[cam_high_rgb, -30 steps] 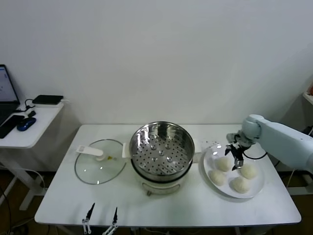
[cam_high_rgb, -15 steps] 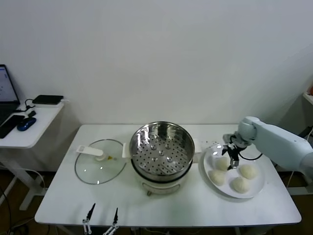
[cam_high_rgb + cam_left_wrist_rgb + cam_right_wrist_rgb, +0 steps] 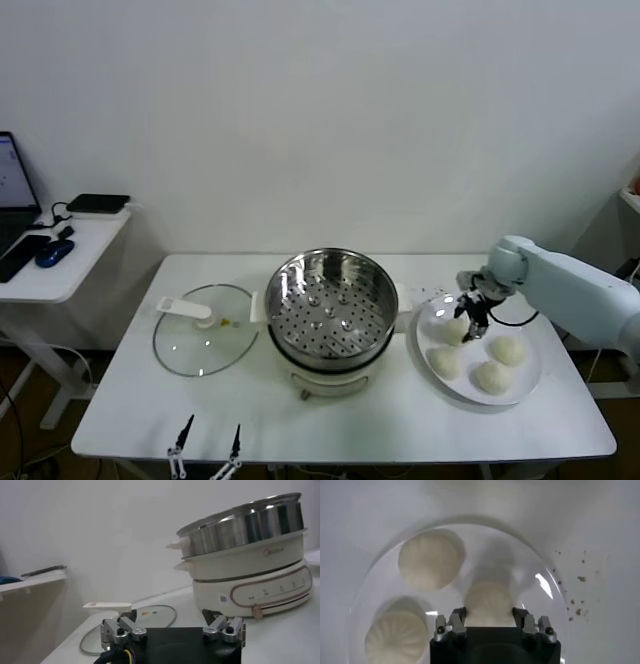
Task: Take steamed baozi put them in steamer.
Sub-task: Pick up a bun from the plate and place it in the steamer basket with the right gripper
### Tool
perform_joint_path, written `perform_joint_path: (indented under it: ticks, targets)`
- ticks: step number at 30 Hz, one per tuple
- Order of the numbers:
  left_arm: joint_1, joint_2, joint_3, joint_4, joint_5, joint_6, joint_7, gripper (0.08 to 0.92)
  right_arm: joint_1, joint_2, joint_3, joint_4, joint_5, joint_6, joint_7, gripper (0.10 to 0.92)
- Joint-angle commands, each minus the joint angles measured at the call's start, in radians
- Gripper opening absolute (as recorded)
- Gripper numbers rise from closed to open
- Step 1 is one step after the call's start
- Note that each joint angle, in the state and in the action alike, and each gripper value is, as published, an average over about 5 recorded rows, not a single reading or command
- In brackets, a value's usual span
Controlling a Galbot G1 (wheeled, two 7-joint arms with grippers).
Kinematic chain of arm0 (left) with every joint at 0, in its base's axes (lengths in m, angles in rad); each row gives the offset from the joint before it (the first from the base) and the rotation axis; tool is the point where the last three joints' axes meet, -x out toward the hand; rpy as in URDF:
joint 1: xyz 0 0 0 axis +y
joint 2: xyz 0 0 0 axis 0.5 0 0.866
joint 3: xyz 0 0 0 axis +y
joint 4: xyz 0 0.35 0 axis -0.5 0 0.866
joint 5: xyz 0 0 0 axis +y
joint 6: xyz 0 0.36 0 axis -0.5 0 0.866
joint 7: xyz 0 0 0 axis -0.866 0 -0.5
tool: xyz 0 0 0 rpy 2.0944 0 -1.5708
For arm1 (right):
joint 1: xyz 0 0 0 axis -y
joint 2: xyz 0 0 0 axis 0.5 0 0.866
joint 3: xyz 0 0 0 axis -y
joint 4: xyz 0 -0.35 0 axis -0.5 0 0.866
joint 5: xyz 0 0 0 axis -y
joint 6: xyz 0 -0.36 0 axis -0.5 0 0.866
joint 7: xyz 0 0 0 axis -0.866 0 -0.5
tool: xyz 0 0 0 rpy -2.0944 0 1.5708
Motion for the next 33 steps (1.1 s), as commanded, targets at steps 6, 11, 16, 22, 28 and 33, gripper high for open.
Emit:
perform_joint_path:
  ticks: [6,11,16,22,28,33]
  targets:
    - [0.007,0.009,0.005,-0.017,0.0,0.002,-0.003,0.823,0.533,-0.015,-0.364,0.246,0.172,0.195,0.057,0.636]
    - [0.009,0.012,0.004,-0.024,-0.001,0.003,-0.004,0.823,0.616,0.057,-0.37,0.276,0.222,0.318,0.083,0.638]
    - [0.008,0.01,0.005,-0.021,0.0,-0.002,-0.006,0.823,0.63,0.15,-0.345,0.252,0.242,0.489,0.098,0.651]
    - [0.006,0.007,0.008,-0.016,0.002,-0.006,-0.007,0.823,0.594,0.308,-0.355,0.123,0.224,0.722,0.104,0.667]
    - [0.003,0.005,0.007,-0.013,0.001,-0.008,-0.007,0.823,0.55,0.466,-0.398,-0.041,0.215,0.903,0.081,0.678]
    - [-0.003,0.003,0.009,-0.011,0.001,-0.008,-0.007,0.823,0.482,0.549,-0.417,-0.133,0.214,0.952,0.08,0.679]
